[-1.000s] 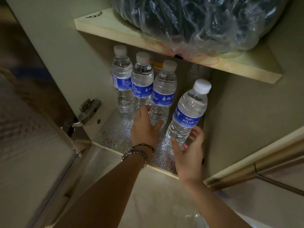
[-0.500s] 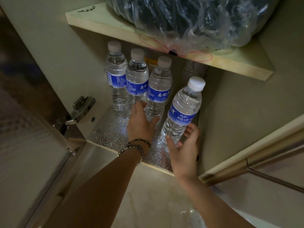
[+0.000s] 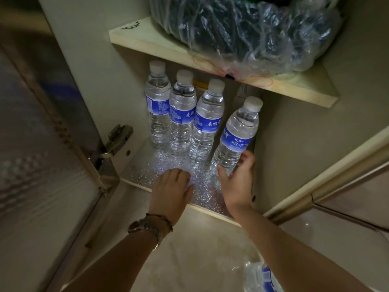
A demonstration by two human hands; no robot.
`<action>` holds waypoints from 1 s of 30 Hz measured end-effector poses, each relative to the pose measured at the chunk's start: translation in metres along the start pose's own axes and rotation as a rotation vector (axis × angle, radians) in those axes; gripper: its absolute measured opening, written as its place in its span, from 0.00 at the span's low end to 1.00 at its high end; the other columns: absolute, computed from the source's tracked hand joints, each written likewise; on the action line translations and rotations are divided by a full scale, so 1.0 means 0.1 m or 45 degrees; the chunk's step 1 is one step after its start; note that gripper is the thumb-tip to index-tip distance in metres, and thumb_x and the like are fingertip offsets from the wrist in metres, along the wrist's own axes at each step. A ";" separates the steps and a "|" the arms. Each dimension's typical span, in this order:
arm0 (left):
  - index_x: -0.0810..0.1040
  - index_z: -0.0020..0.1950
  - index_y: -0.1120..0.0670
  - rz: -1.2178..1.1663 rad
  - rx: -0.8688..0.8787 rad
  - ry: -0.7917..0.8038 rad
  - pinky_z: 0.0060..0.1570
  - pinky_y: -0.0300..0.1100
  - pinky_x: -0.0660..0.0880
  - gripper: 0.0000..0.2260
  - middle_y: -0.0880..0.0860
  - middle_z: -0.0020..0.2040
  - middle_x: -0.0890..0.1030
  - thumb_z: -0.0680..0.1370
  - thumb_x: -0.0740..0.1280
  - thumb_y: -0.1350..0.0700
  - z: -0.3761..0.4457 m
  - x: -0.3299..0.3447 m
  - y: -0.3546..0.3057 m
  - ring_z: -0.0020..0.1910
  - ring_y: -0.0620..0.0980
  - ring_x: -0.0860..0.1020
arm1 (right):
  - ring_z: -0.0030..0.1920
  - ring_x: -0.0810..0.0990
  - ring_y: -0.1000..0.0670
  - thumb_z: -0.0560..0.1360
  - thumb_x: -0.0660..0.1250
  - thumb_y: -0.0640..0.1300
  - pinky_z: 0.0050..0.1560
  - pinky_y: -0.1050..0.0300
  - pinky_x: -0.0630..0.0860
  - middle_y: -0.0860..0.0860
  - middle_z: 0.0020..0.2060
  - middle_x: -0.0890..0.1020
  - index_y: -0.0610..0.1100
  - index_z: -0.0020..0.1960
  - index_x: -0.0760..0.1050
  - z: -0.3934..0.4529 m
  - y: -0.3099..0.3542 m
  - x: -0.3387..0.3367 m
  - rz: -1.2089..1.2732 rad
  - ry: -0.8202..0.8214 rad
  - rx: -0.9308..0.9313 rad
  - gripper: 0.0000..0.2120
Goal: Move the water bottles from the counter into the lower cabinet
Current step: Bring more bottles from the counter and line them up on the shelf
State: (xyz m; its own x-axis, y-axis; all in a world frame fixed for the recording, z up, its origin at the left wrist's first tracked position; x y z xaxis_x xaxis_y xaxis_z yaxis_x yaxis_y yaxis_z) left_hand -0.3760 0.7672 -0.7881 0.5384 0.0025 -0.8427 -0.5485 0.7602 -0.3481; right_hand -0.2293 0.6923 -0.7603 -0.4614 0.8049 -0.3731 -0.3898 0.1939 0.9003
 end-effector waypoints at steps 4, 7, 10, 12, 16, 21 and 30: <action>0.76 0.47 0.55 -0.005 -0.002 0.032 0.45 0.49 0.76 0.13 0.54 0.46 0.77 0.76 0.55 0.50 -0.06 0.05 0.00 0.45 0.55 0.75 | 0.51 0.76 0.54 0.71 0.71 0.34 0.54 0.59 0.72 0.55 0.51 0.75 0.44 0.67 0.60 0.04 0.02 0.03 -0.009 -0.025 0.018 0.30; 0.76 0.46 0.55 0.027 0.001 0.053 0.45 0.49 0.77 0.13 0.54 0.46 0.77 0.76 0.55 0.50 -0.05 0.04 0.00 0.45 0.55 0.75 | 0.49 0.76 0.55 0.71 0.71 0.33 0.50 0.64 0.69 0.55 0.51 0.75 0.43 0.67 0.60 0.11 0.04 0.06 -0.013 -0.022 0.036 0.30; 0.77 0.46 0.55 0.019 0.016 0.078 0.44 0.48 0.77 0.14 0.54 0.46 0.77 0.76 0.55 0.50 -0.03 0.03 0.01 0.44 0.55 0.75 | 0.51 0.75 0.55 0.70 0.71 0.33 0.53 0.62 0.69 0.51 0.54 0.76 0.43 0.67 0.60 0.17 0.05 0.10 -0.032 -0.030 0.025 0.30; 0.77 0.46 0.55 0.023 0.030 0.080 0.44 0.49 0.77 0.13 0.54 0.46 0.77 0.76 0.55 0.50 -0.03 0.03 0.02 0.44 0.55 0.75 | 0.51 0.75 0.54 0.70 0.72 0.34 0.54 0.61 0.70 0.49 0.56 0.77 0.43 0.67 0.61 0.19 0.05 0.12 -0.048 -0.039 0.030 0.30; 0.77 0.46 0.55 0.050 0.045 0.096 0.46 0.50 0.76 0.14 0.55 0.47 0.77 0.76 0.55 0.50 -0.03 0.05 0.02 0.45 0.56 0.75 | 0.53 0.75 0.54 0.70 0.72 0.34 0.55 0.61 0.70 0.47 0.58 0.77 0.43 0.67 0.61 0.22 0.05 0.14 -0.085 -0.057 0.019 0.30; 0.76 0.48 0.55 0.067 0.044 0.155 0.48 0.50 0.76 0.15 0.55 0.48 0.77 0.77 0.53 0.50 -0.04 0.08 0.03 0.46 0.56 0.75 | 0.56 0.75 0.52 0.71 0.72 0.35 0.56 0.62 0.68 0.48 0.60 0.76 0.44 0.68 0.60 0.25 0.07 0.15 -0.121 -0.047 0.032 0.31; 0.76 0.48 0.55 0.044 0.023 0.202 0.47 0.48 0.75 0.15 0.54 0.47 0.77 0.76 0.53 0.49 -0.02 0.02 0.01 0.45 0.55 0.75 | 0.52 0.76 0.54 0.70 0.72 0.34 0.52 0.63 0.69 0.51 0.55 0.77 0.44 0.67 0.61 0.23 0.10 0.10 -0.079 0.004 0.106 0.30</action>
State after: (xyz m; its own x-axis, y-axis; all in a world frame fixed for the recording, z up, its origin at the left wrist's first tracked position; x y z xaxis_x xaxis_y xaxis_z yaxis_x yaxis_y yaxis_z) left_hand -0.3770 0.7664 -0.7905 0.4110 -0.0726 -0.9088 -0.5526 0.7730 -0.3116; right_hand -0.2200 0.7155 -0.7496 -0.4412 0.7882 -0.4291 -0.3503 0.2889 0.8910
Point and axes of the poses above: each hand's wrist, its own z-axis towards the middle knuckle, its own x-axis out of the palm, y = z × x, the point moved 4 cm from there along z, towards the middle knuckle
